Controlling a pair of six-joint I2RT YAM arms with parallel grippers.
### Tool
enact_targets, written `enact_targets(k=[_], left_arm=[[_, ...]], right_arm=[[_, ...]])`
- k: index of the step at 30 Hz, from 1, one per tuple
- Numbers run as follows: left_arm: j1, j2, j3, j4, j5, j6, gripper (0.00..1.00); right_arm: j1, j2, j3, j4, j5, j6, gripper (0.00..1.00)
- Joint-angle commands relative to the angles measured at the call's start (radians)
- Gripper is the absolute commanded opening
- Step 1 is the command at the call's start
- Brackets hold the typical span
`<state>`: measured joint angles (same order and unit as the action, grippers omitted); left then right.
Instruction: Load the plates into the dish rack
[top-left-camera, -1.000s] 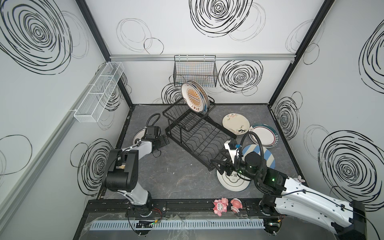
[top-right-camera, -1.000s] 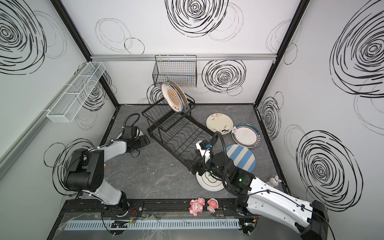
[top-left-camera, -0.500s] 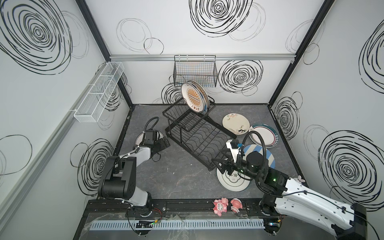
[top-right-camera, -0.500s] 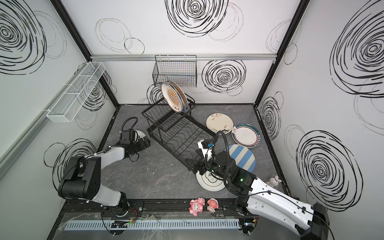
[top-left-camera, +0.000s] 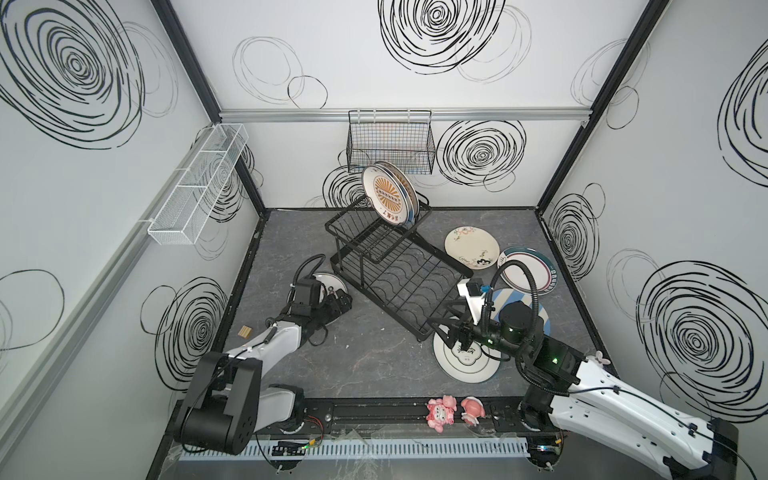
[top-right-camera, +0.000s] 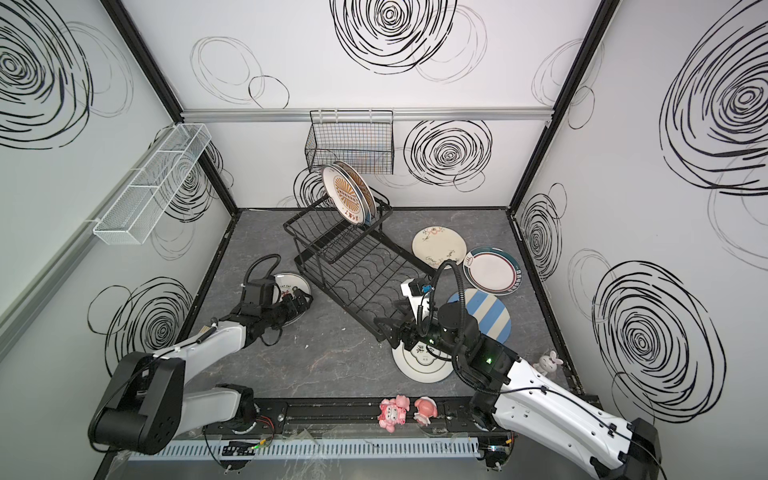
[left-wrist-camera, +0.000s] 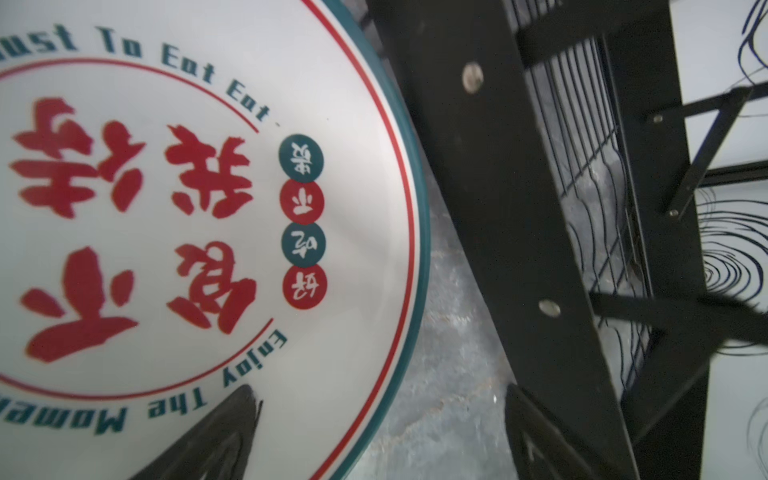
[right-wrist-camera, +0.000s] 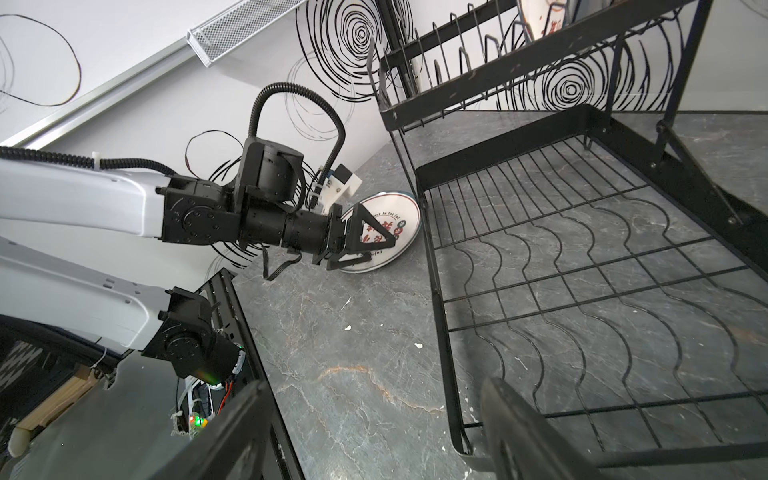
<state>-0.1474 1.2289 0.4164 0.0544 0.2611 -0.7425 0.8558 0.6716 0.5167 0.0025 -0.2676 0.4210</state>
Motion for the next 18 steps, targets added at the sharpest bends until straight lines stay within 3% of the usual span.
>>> enact_targets(k=[1, 5, 11, 15, 18], left_arm=[[-0.024, -0.071, -0.058, -0.103, 0.011, -0.096, 0.96], [-0.126, -0.164, -0.095, -0.143, -0.028, -0.166, 0.96], [-0.381, -0.212, -0.132, -0.11, -0.114, -0.321, 0.96], [-0.477, -0.207, -0.16, -0.057, -0.127, -0.371, 0.96], [-0.512, -0.225, -0.09, -0.14, -0.168, -0.331, 0.96]], right_arm=[[-0.009, -0.01, -0.016, -0.005, -0.038, 0.024, 0.83], [-0.012, 0.022, -0.024, 0.005, -0.061, 0.042, 0.83], [-0.002, 0.122, -0.062, 0.095, -0.127, 0.164, 0.82], [0.031, 0.178, -0.08, 0.136, -0.127, 0.211, 0.82], [0.069, 0.24, -0.064, 0.136, -0.122, 0.245, 0.81]])
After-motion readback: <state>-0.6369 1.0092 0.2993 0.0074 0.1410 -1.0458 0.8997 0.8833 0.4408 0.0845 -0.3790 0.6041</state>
